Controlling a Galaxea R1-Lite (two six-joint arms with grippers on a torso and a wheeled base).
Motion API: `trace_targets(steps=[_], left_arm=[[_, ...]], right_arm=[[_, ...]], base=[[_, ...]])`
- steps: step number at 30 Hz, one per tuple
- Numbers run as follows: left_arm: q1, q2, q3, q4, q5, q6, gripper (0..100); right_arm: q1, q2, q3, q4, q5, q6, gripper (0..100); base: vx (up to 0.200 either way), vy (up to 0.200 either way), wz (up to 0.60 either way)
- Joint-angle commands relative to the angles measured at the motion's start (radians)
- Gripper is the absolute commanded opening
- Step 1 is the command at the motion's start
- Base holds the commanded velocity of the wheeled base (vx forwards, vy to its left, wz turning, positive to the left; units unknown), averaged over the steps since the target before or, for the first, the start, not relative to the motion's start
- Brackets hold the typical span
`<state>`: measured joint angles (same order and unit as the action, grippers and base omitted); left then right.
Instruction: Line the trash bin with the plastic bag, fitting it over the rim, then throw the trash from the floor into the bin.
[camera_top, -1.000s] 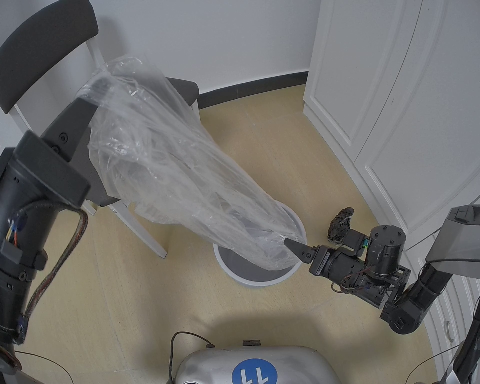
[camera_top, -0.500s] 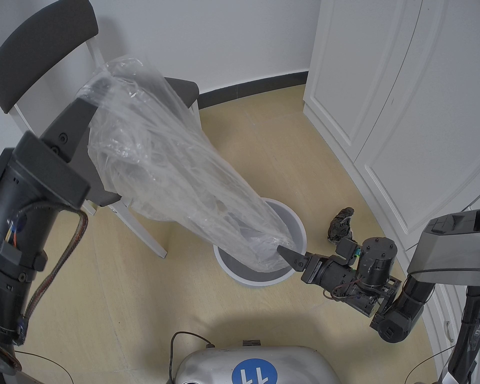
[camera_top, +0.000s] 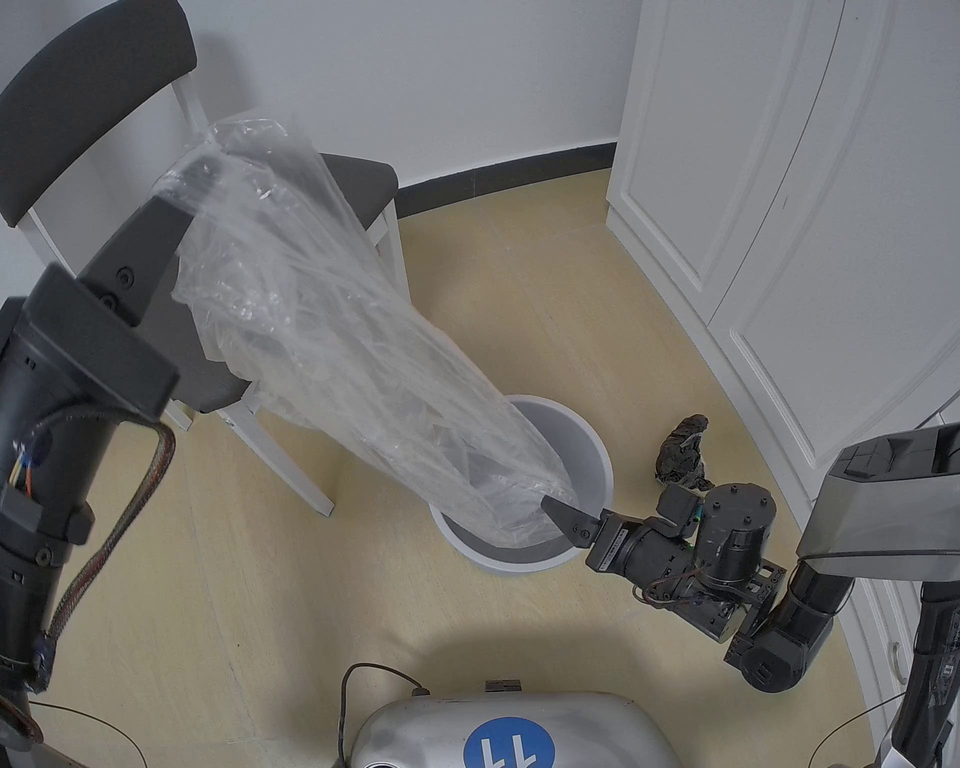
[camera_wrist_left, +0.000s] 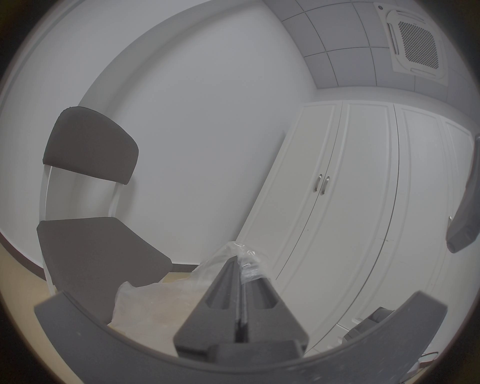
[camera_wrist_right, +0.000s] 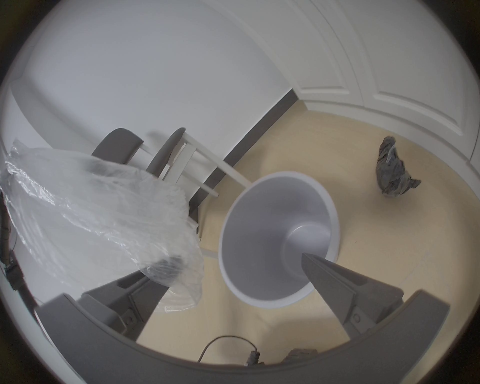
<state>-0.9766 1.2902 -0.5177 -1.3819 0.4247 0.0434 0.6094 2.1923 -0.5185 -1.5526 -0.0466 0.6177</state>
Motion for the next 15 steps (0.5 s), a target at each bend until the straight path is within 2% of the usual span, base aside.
trace_targets(steps=[1,8,15], left_arm=[[-0.001,0.003,0.001,0.0,0.0,0.0,0],[-0.01,0.003,0.001,0.0,0.002,0.001,0],[-0.01,0.001,0.001,0.0,0.002,0.001,0]], right_arm=[[0.02,-0.002,-0.037,-0.018,-0.039,0.013,100],[0.02,0.001,-0.08,-0.018,-0.079,0.028,100],[0.02,0.007,-0.084,-0.018,-0.087,0.027,100]], base=[[0.0,0.0,0.0],[0.0,0.0,0.0],[0.0,0.0,0.0]])
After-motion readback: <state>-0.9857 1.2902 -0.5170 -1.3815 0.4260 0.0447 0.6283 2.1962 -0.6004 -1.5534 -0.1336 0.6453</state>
